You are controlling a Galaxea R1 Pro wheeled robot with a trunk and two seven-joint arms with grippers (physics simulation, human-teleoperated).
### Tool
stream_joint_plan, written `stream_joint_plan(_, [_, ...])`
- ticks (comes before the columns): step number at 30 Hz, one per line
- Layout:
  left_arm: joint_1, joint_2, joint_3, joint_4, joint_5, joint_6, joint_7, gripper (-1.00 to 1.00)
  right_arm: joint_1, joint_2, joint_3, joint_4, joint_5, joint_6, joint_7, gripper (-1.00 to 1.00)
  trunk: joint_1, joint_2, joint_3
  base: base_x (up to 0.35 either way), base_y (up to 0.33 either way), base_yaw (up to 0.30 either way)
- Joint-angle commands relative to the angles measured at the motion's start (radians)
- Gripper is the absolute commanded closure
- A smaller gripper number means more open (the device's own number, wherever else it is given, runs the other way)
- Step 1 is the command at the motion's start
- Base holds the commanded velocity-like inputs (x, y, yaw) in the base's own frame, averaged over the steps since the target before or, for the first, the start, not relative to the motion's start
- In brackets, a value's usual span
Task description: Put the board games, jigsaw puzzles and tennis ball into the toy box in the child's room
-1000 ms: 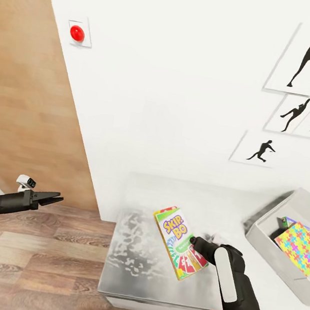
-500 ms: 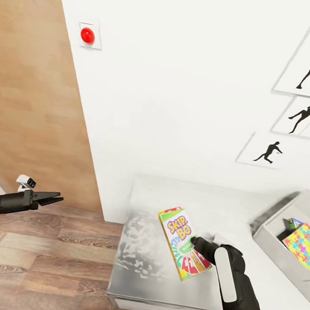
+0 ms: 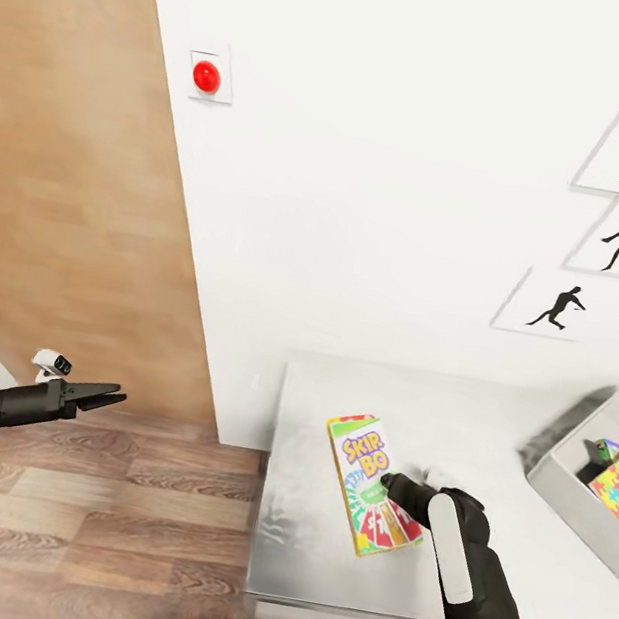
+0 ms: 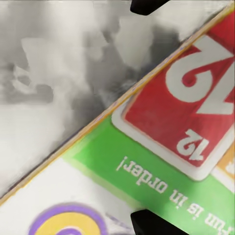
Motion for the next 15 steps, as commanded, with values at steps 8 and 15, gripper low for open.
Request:
stream_joint_plan(8, [-0.001,0.000,-0.001,0.001,0.000,0.011,-0.004,-1.00,0.000,0.002,-0.001,0.002,-0.030,-0.001,-0.007,-1.00,0.001,-0.001,-0.002,0.000,0.261,0.000])
stream_joint_plan(15, [-0.001,0.000,-0.002,0.000,0.000,0.011,-0.004,-1.00,0.000,0.002,-0.001,0.002,-0.030,-0.001,-0.007,-1.00,0.001,-0.001,-0.002,0.000,0.110,0.000])
